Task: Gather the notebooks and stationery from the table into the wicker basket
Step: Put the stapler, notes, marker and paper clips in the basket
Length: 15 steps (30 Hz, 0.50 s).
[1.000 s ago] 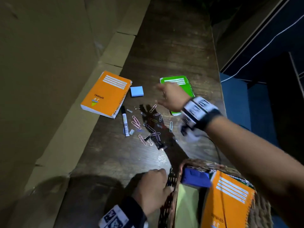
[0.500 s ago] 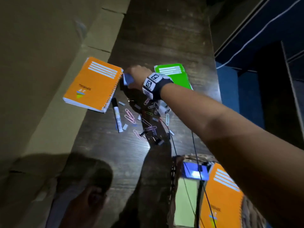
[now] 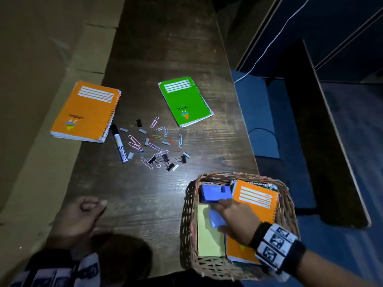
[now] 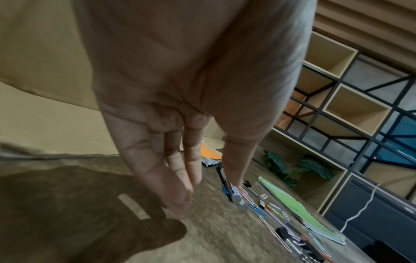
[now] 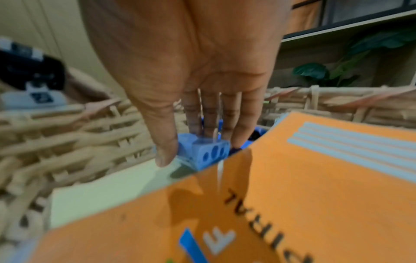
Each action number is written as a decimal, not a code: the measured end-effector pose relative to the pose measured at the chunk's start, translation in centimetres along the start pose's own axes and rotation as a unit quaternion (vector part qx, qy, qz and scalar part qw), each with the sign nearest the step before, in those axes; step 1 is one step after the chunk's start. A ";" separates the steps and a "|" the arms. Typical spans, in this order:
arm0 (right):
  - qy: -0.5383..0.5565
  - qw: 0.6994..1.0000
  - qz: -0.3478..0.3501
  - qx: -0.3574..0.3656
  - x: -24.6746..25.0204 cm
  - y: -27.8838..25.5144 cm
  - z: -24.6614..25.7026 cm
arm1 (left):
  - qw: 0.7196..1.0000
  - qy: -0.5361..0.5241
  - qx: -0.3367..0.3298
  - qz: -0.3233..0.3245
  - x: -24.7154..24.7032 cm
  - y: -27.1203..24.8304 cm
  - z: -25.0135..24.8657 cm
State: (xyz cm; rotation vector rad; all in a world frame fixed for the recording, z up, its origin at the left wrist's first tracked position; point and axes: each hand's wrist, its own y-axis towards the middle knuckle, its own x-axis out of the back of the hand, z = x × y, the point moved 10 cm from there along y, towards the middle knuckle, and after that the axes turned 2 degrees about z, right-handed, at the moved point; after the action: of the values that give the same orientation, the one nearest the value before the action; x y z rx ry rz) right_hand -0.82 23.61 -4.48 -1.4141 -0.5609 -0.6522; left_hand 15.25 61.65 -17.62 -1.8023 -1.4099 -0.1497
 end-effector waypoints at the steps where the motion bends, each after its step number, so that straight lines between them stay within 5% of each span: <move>1: -0.018 1.000 -0.018 -0.002 -0.5 0.4 0.3 | 1.000 0.001 0.015 -0.011 0.7 -0.7 -2.7; 5: -0.064 0.994 -0.085 -0.013 -1.4 1.3 0.7 | 0.996 -0.014 -0.009 -0.091 3.1 0.0 -11.5; 15: -0.008 0.988 -0.153 -0.031 0.4 -1.1 -0.1 | 0.987 0.097 -0.027 -0.126 0.5 5.0 -18.9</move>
State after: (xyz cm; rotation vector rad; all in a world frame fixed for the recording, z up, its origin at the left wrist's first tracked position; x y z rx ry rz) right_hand -1.28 23.45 -3.46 -1.4033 -0.7851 -0.9099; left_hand 26.80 49.49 -7.60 -1.5974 -1.5000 -0.4853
